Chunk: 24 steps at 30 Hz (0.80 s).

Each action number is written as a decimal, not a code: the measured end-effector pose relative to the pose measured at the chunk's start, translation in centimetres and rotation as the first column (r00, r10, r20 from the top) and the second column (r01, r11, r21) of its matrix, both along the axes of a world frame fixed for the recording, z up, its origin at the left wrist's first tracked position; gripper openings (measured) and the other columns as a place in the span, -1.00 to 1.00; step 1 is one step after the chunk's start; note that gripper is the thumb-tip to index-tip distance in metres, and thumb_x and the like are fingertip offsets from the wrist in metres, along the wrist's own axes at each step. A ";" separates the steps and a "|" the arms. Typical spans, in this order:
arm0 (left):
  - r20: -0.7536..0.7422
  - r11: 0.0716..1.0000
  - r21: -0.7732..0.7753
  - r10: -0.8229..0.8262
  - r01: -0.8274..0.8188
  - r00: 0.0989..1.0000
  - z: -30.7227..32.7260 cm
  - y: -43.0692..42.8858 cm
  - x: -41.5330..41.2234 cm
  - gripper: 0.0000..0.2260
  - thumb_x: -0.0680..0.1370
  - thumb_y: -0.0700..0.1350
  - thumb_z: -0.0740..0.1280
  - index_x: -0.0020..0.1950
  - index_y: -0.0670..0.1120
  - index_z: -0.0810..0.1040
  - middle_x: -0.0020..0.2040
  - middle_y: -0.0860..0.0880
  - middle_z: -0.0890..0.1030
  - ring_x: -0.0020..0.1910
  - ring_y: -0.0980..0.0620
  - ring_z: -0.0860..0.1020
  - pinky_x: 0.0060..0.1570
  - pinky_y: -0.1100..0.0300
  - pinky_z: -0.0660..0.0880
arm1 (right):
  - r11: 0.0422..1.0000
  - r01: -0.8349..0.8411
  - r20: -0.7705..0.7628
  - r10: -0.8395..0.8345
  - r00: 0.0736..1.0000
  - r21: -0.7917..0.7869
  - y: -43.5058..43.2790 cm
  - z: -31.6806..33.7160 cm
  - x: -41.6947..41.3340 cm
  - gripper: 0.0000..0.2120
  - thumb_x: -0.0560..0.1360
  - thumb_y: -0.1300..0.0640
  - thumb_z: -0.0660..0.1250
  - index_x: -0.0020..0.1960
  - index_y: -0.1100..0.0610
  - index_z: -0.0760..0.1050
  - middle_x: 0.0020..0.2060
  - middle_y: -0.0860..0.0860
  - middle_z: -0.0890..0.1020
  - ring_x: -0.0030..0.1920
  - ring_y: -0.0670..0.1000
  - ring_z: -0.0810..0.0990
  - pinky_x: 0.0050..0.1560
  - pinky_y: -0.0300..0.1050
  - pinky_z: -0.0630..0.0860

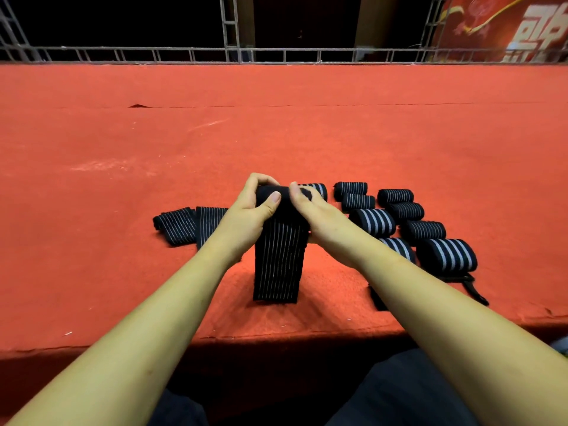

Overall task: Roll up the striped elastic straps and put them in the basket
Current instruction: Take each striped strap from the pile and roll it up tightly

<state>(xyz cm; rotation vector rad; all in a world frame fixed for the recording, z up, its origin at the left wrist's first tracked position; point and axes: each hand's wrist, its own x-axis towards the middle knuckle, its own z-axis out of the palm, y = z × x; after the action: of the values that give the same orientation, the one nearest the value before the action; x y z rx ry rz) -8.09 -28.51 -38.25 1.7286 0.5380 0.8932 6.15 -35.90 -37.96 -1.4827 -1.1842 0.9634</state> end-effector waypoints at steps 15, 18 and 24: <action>-0.068 0.963 -0.214 0.151 -0.163 0.986 0.4 -0.2 0.6 -0.59 0.56 0.32 0.22 0.05 0.02 0.60 -0.09 0.04 0.67 -0.09 0.07 0.62 -0.07 0.10 0.49 | 0.941 -0.002 -0.122 0.046 0.991 0.340 -0.1 -0.2 1.0 -0.71 0.46 0.29 0.27 0.08 -0.03 0.45 -0.10 0.02 0.51 -0.10 -0.01 0.48 -0.11 -0.10 0.44; -0.022 0.973 -0.202 0.106 -0.108 0.994 0.0 -0.2 0.5 -0.79 0.63 0.14 0.26 0.07 0.05 0.59 -0.07 0.04 0.65 -0.08 0.05 0.61 -0.04 0.10 0.49 | 0.949 -0.014 -0.142 0.062 0.988 0.315 -0.3 -0.5 0.9 -0.64 0.38 0.32 0.27 0.01 -0.10 0.45 -0.12 0.04 0.48 -0.12 0.04 0.44 -0.14 -0.03 0.38; 0.108 0.992 -0.130 0.006 0.008 0.994 -0.6 0.0 0.1 -0.73 0.66 -0.20 0.22 0.16 0.17 0.56 -0.04 0.01 0.57 -0.04 0.03 0.50 0.02 0.11 0.47 | 0.990 0.076 -0.241 -0.045 0.969 0.118 0.1 -0.2 0.6 -0.63 0.58 -0.15 0.24 0.18 0.13 0.48 0.09 0.13 0.62 0.10 0.12 0.64 0.15 0.21 0.58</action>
<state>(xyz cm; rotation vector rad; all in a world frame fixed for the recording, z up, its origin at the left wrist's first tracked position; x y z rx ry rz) -7.99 -28.48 -38.89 1.5535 0.5118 0.9252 6.72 -35.85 -38.11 -1.2571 -1.0012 0.9767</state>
